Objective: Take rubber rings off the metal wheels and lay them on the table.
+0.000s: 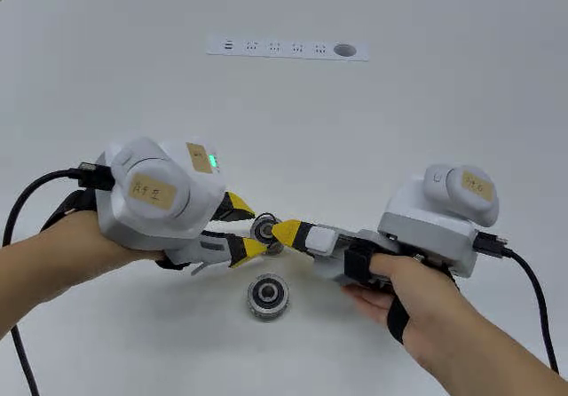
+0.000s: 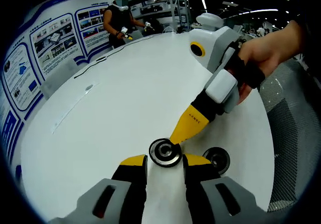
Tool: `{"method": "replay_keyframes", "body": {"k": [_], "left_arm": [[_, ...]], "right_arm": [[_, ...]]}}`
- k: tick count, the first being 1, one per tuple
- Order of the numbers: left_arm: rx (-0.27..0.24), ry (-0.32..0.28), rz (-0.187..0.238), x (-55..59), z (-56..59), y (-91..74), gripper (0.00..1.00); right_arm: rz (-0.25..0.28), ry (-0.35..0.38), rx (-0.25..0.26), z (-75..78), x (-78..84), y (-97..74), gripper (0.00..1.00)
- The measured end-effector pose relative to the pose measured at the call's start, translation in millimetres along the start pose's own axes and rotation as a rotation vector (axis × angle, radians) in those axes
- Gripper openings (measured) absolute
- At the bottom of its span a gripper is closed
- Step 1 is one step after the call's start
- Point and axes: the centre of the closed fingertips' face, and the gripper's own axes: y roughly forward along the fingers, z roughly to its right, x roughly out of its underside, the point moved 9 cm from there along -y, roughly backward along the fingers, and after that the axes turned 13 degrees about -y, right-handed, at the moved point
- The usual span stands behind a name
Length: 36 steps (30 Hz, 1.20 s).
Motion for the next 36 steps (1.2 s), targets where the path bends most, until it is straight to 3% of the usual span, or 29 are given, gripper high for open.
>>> {"method": "replay_keyframes", "body": {"k": [10, 15, 25, 26, 29, 32, 36], "left_arm": [[-0.018, -0.081, 0.111, -4.9, 4.5, -24.4, 0.35], [-0.017, -0.067, 0.148, -5.6, 9.0, -35.1, 0.47], [-0.053, -0.129, 0.235, -7.2, 13.5, -54.7, 0.61], [-0.051, -0.131, 0.291, -10.4, 15.3, -56.7, 0.64], [-0.053, -0.128, 0.282, -9.3, 18.5, -60.7, 0.74], [-0.06, -0.111, 0.27, -7.0, 20.1, -63.6, 0.74], [-0.057, -0.132, 0.292, -7.7, 22.5, -70.2, 0.78]], "right_arm": [[0.033, 0.025, -0.029, -4.7, -5.9, -11.5, 0.02], [0.056, 0.032, -0.01, 0.4, -9.8, -25.1, 0.02], [0.103, 0.079, 0.039, 13.5, -6.6, -53.3, 0.02], [0.107, 0.087, 0.046, 14.9, -5.1, -56.6, 0.02], [0.115, 0.099, 0.06, 17.8, -1.7, -63.8, 0.02], [0.12, 0.116, 0.073, 21.3, 1.7, -69.9, 0.02], [0.127, 0.132, 0.102, 26.9, 6.9, -78.7, 0.02]]}}
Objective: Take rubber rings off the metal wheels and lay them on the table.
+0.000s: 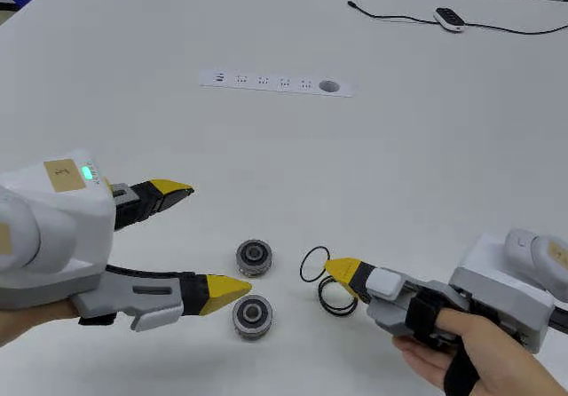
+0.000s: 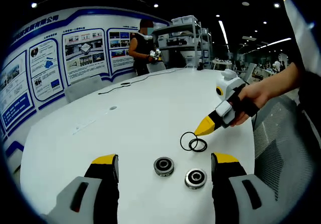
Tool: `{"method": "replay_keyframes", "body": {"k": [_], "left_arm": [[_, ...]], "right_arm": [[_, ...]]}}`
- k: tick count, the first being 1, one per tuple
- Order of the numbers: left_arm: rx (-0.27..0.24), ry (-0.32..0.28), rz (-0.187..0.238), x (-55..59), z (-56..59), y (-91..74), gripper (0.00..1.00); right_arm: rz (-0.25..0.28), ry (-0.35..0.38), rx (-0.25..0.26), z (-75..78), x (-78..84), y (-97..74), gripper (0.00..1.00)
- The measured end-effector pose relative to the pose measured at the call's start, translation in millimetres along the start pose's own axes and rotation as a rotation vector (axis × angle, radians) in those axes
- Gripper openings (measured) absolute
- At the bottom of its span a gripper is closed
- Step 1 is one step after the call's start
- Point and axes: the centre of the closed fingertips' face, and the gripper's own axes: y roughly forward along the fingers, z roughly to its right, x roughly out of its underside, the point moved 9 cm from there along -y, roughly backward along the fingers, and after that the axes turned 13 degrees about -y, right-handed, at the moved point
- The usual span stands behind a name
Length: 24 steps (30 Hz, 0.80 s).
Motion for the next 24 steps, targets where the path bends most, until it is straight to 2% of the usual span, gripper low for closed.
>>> {"method": "replay_keyframes", "body": {"k": [4, 8, 12, 16, 24], "left_arm": [[-0.015, 0.004, 0.01, -1.7, -1.4, -5.6, 0.8], [-0.049, -0.037, 0.051, -4.2, -4.9, -11.5, 0.84], [-0.064, -0.053, 0.067, -5.1, -3.1, -16.9, 0.9], [-0.06, -0.057, 0.064, -4.0, 1.0, -20.7, 0.95], [-0.076, -0.071, 0.054, 1.6, 3.8, -25.5, 0.96]], "right_arm": [[0.008, 0.017, 0.023, 6.2, 2.0, -6.6, 0.02], [0.012, 0.034, 0.043, 11.3, 5.5, -11.3, 0.02], [0.012, 0.048, 0.061, 15.8, 8.8, -13.5, 0.02], [0.007, 0.055, 0.081, 19.4, 10.8, -14.4, 0.02], [-0.018, 0.079, 0.129, 22.9, 14.2, -16.9, 0.02]]}}
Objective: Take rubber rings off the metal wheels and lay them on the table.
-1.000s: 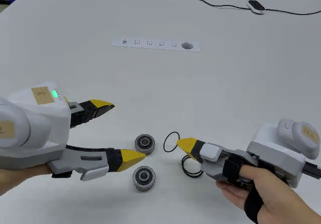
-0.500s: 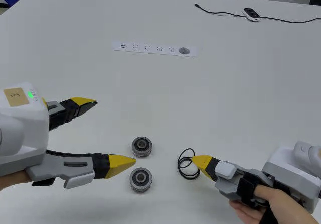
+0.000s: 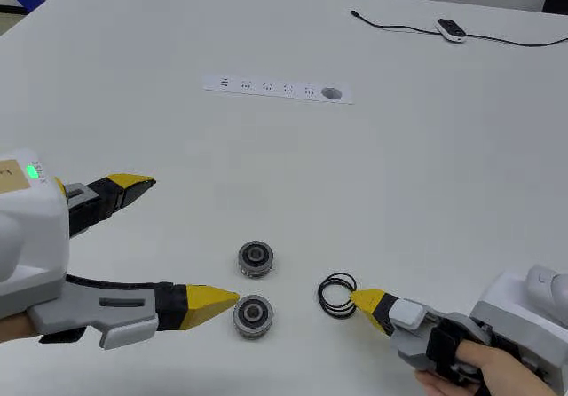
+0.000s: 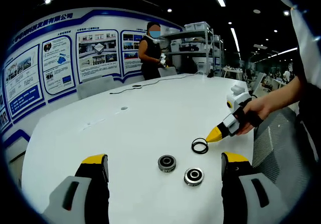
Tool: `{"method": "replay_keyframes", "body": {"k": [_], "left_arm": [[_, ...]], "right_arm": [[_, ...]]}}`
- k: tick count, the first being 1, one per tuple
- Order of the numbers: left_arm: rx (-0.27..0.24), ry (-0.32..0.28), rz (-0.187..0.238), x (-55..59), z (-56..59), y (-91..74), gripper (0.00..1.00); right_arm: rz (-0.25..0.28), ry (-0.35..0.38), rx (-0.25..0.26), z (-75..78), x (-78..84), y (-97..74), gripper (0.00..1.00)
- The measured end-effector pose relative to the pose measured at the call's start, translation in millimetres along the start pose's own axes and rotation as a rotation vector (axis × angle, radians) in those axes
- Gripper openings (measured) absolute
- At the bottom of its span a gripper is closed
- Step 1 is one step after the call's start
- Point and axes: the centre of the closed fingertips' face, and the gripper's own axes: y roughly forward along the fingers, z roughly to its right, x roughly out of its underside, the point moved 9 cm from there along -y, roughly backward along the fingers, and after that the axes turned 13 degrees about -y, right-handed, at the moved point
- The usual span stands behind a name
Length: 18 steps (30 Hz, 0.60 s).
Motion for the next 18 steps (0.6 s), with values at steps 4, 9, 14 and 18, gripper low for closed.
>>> {"method": "replay_keyframes", "body": {"k": [4, 9, 14, 18], "left_arm": [[-0.013, -0.008, 0.006, 0.5, 0.8, -2.0, 1.0], [-0.021, -0.014, 0.004, 2.2, 2.6, -4.7, 1.0], [-0.025, -0.02, 0.002, 4.6, 4.4, -8.2, 1.0], [-0.032, -0.045, 0.032, 1.2, 4.0, -13.6, 1.0]], "right_arm": [[-0.008, 0.006, 0.024, 1.1, 1.6, -1.3, 0.02], [-0.021, -0.005, 0.036, 0.7, 3.7, -2.4, 0.06], [-0.03, -0.012, 0.038, -0.3, 5.0, -3.8, 0.08], [-0.031, -0.023, 0.05, -0.9, 4.2, -8.5, 0.11]]}}
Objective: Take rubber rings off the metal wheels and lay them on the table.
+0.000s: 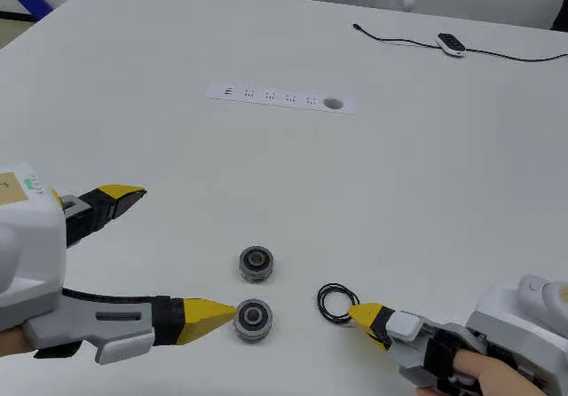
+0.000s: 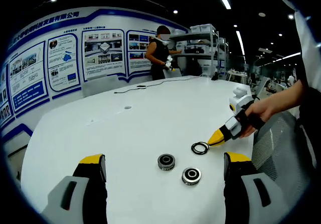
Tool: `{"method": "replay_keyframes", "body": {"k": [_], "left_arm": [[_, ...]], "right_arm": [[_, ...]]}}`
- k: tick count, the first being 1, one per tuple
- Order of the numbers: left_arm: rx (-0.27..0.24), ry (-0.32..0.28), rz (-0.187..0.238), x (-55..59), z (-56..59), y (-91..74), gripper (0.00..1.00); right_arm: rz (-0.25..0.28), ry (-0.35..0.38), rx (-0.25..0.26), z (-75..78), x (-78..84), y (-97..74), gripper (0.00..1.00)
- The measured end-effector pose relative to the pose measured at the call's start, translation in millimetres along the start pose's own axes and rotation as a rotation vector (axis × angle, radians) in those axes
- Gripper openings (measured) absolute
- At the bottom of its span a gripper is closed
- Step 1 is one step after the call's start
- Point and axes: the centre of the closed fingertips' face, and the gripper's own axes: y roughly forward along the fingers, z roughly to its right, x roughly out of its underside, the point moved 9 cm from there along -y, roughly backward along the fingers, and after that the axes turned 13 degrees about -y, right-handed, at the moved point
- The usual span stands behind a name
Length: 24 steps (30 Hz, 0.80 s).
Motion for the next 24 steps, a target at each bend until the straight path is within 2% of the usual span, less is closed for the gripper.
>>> {"method": "replay_keyframes", "body": {"k": [7, 9, 14, 20, 24], "left_arm": [[-0.026, -0.012, 0.028, -3.3, -3.0, -8.5, 1.0], [-0.036, -0.012, 0.03, -2.9, -3.7, -11.2, 1.0], [-0.052, -0.025, 0.044, -0.6, -5.2, -18.1, 1.0], [-0.086, -0.024, 0.058, -3.9, -11.8, -27.1, 1.0], [-0.11, -0.03, 0.077, -5.8, -12.4, -34.3, 1.0]], "right_arm": [[0.026, -0.035, -0.018, -3.2, -5.1, -7.3, 0.13], [0.059, -0.062, -0.031, -5.4, -11.3, -11.9, 0.13], [0.163, -0.194, -0.05, -7.5, -30.7, -28.7, 0.15], [0.252, -0.342, -0.006, 6.2, -44.6, -56.8, 0.25], [0.302, -0.439, 0.004, 7.8, -53.7, -71.7, 0.31]]}}
